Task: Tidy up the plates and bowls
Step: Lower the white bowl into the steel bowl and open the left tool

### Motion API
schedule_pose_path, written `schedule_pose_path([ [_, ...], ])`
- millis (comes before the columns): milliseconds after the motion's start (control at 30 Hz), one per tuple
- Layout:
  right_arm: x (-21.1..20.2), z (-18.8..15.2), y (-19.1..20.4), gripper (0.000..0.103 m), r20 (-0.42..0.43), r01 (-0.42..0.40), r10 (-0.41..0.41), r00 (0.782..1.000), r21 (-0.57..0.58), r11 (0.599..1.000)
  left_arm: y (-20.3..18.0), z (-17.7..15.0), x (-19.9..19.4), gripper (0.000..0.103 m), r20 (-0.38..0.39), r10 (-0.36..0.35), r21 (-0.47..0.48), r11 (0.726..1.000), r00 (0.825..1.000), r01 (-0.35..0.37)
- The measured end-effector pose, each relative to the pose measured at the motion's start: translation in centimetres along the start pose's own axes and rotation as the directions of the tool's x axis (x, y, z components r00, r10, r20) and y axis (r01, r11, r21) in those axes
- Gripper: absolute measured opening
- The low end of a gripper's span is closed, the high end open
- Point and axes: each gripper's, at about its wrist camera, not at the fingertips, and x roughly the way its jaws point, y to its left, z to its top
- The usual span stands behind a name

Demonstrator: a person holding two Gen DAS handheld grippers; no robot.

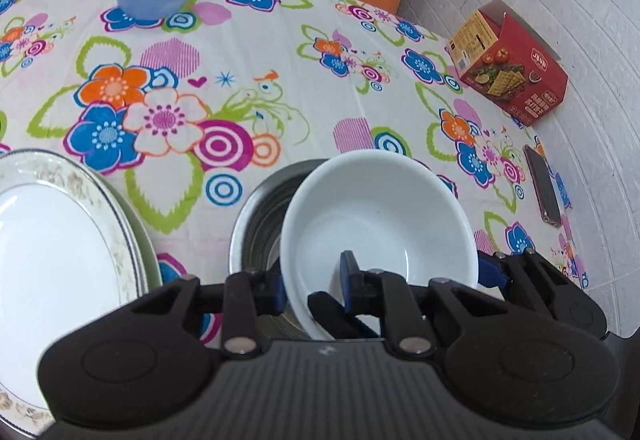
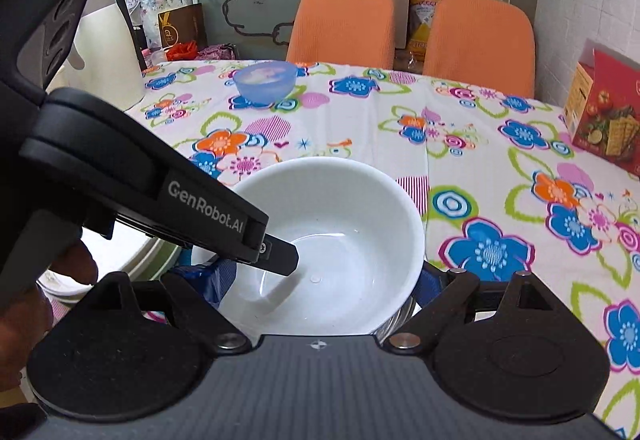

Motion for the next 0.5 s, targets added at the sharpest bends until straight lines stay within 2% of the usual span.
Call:
schedule_pose_path([
  [100, 0.0, -0.6, -0.3, 0.076, -0.001, 0.004, -0.004, 1.000, -0.002, 1.000, 0.2, -0.3, 0.5, 0.020, -0.011, 0.005, -0.001, 1.000, 1.000, -0.005],
  [133, -0.2, -0.6, -0.4, 0.076, 0.006, 0.013, -0.013, 1.000, 0.001, 1.000, 0.3, -0.3, 0.5, 0.026, -0.006, 0.012, -0.001, 1.000, 1.000, -0.012],
  [167, -0.4, -0.6, -0.6, 0.076, 0.012, 0.023, -0.023, 1.000, 0.004, 1.000, 0.3, -0.3, 0.4, 0.038, 0.001, 0.018, -0.004, 1.000, 1.000, -0.018],
  [200, -0.7, -0.6, -0.9, 0.076, 0.022, 0.029, -0.029, 0.999, 0.008, 1.000, 0.4, -0.3, 0.2, 0.046, 0.009, 0.011, -0.005, 1.000, 1.000, -0.011],
  [267, -1.1, -0.5, -1.4, 0.076, 0.033, 0.018, -0.019, 0.999, 0.028, 0.999, 0.5, -0.1, -0.2, 0.052, 0.021, -0.009, -0.006, 1.000, 1.000, 0.009],
  [500, -2.2, -0.1, -1.7, 0.077, 0.062, 0.011, -0.013, 0.998, 0.035, 0.999, -0.3, 0.3, -1.6, 0.053, 0.050, -0.029, 0.024, 0.999, 0.998, 0.028],
])
